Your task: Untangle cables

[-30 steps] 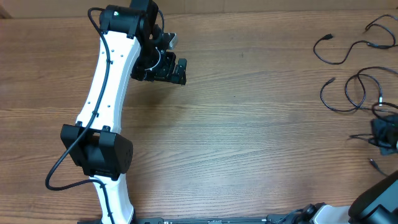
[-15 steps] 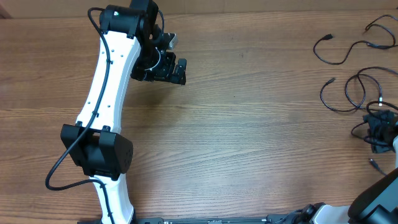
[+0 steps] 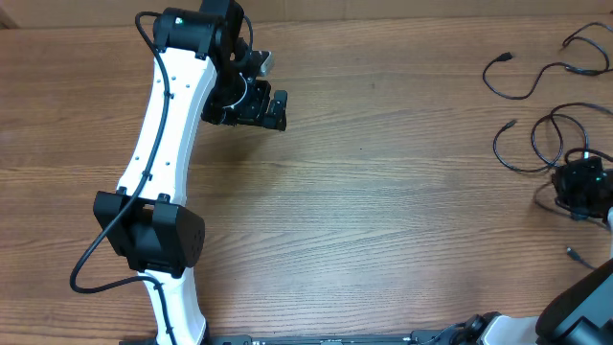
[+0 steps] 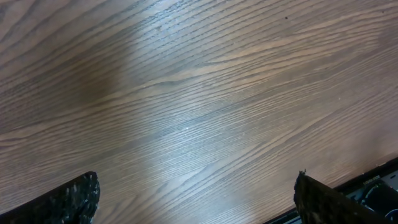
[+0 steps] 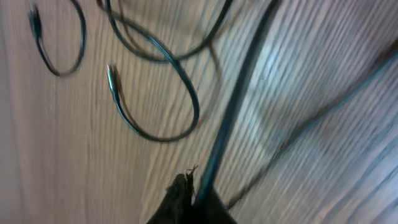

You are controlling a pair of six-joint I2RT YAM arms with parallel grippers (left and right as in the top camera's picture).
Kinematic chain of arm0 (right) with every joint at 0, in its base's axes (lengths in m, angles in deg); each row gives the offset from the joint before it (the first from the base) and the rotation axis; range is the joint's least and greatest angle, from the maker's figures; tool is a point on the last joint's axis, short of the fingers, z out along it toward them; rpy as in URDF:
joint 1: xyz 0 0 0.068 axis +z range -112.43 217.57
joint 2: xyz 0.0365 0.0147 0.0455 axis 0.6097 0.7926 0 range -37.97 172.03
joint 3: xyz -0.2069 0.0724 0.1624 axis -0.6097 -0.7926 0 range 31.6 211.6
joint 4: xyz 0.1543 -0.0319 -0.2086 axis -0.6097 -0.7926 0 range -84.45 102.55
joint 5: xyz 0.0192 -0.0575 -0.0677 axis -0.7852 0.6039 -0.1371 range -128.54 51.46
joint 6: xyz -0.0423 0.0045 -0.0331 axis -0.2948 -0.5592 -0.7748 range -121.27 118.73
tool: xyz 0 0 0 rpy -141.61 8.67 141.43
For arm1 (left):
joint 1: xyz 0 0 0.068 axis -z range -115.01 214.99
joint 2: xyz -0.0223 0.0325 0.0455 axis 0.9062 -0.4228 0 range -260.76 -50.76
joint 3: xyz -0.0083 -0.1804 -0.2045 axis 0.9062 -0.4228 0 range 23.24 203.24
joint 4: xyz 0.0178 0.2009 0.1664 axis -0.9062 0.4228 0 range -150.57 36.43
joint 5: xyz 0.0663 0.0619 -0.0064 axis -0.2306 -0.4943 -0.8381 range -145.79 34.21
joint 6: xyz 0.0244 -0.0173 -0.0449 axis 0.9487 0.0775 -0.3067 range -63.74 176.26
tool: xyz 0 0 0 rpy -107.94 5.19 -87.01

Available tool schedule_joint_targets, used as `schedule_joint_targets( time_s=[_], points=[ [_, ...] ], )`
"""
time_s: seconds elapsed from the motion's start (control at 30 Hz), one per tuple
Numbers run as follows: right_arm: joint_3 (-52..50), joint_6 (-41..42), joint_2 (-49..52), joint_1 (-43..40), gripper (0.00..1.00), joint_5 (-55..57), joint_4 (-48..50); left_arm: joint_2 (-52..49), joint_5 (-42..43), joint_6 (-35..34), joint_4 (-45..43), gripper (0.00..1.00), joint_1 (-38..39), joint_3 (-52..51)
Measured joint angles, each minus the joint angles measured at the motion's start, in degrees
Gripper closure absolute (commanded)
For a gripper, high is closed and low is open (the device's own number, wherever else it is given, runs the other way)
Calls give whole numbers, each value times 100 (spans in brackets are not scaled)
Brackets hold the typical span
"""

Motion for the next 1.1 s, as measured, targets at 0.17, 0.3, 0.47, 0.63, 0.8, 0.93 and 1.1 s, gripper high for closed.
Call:
schedule_joint_targets(
  time_s=[0.17, 0.3, 0.47, 0.63, 0.8, 0.93, 1.1],
  points=[
    [0, -22, 0, 28, 96, 70, -262, 0, 0, 0, 0, 0, 0, 0],
    [0, -22, -2, 28, 96, 173, -391, 0, 0, 0, 0, 0, 0, 0],
    [0, 9, -48, 28, 68, 286, -422, 0, 0, 0, 0, 0, 0, 0],
    [11, -33, -79, 28, 0, 400, -466, 0, 0, 0, 0, 0, 0, 0],
    [181, -35, -105, 28, 0, 415, -815, 0, 0, 0, 0, 0, 0, 0],
    [516, -35, -299, 28, 0, 428, -1187, 0, 0, 0, 0, 0, 0, 0],
    [977, -74, -782, 28, 0, 391, -1709, 0, 0, 0, 0, 1, 0, 0]
  ],
)
